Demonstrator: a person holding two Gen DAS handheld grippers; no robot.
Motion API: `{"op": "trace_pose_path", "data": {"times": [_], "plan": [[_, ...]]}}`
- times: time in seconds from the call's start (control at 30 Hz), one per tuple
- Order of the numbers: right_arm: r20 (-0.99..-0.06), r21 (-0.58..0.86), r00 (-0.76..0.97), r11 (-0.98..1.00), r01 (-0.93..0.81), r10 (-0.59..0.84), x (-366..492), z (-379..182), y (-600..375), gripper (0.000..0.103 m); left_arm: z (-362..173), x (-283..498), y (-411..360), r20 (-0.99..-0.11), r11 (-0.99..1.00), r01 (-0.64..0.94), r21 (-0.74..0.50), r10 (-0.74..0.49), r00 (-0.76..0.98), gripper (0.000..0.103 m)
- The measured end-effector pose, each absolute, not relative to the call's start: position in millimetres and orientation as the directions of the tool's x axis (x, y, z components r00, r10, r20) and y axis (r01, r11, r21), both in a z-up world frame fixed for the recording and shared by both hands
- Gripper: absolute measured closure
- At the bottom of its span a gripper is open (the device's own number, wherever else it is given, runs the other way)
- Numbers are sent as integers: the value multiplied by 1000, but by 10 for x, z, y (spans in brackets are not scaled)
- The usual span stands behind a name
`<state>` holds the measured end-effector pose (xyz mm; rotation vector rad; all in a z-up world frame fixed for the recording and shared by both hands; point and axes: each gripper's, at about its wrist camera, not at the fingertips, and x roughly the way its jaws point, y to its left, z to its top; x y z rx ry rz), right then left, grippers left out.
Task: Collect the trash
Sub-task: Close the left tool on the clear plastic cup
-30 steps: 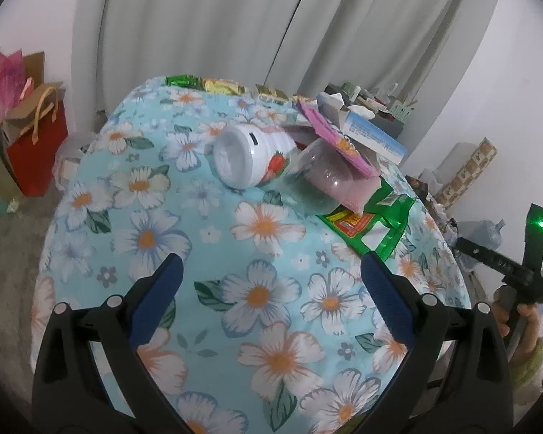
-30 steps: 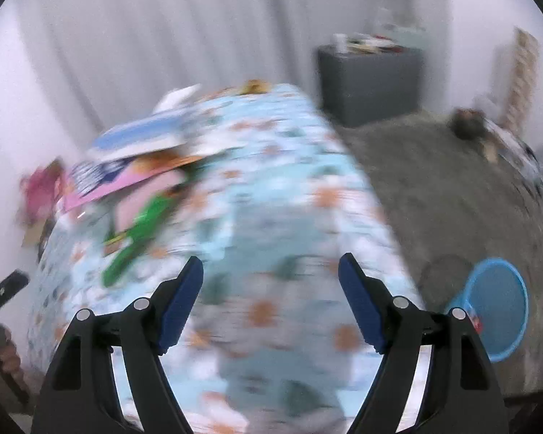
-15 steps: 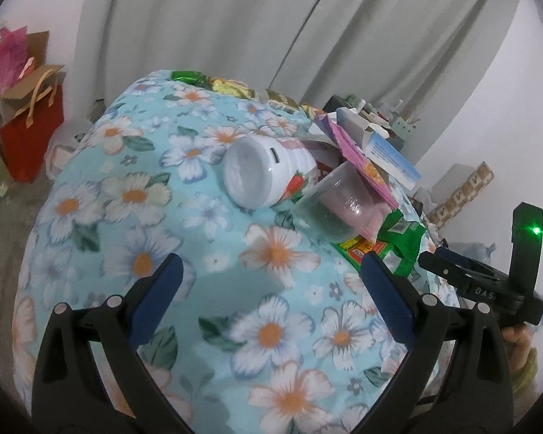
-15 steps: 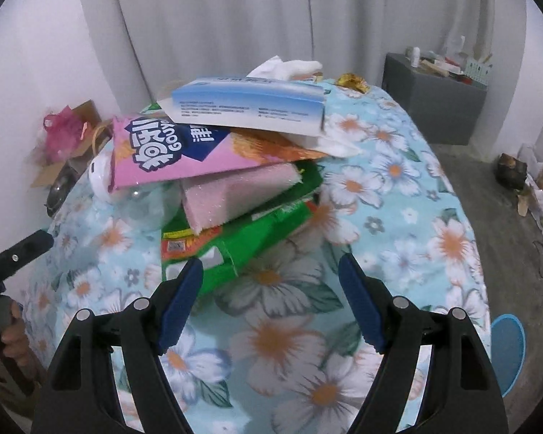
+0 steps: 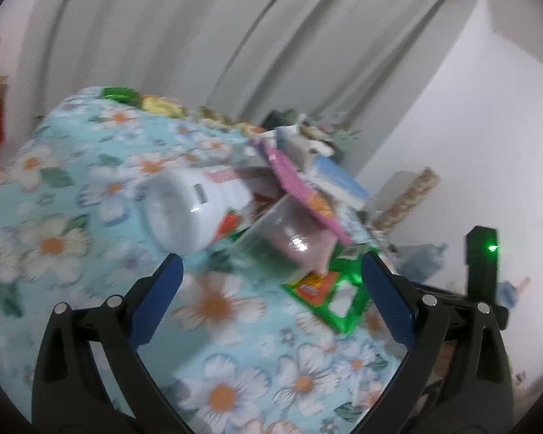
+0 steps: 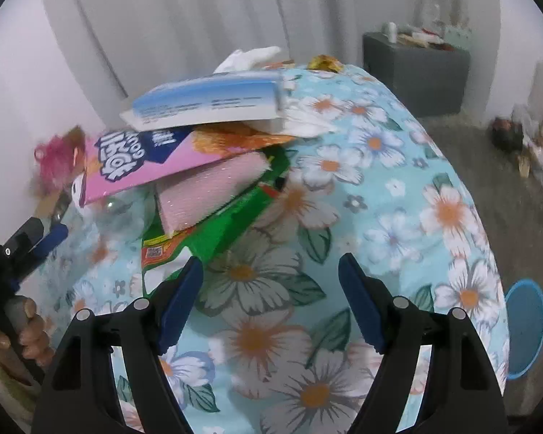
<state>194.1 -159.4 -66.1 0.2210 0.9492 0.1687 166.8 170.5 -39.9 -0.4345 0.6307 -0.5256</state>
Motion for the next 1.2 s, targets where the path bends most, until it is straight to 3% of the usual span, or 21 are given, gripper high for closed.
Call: {"op": "trace_pose_path", "data": {"times": [0.2,0.57,0.9,1.2], "plan": [[-772,310,586,951,11,245,1932,-732,-1856,28,-360,1852,1435,-417,770,463,-438,-631,655,9],[-757,365,593,931,32,276,1977,-797,-2082,28,-357,2158,1292,-452,794,463,-393,-606,655,14],[-751,370,597,929,25,283,1905,-754,-2111,28,-498,2059,1345,-459,696,480,-534,-716,526,49],[-737,377,611,926,18,288,1874,-652,-2124,28,-622,1930,1368,-495,686,461,-564,-727,476,70]]}}
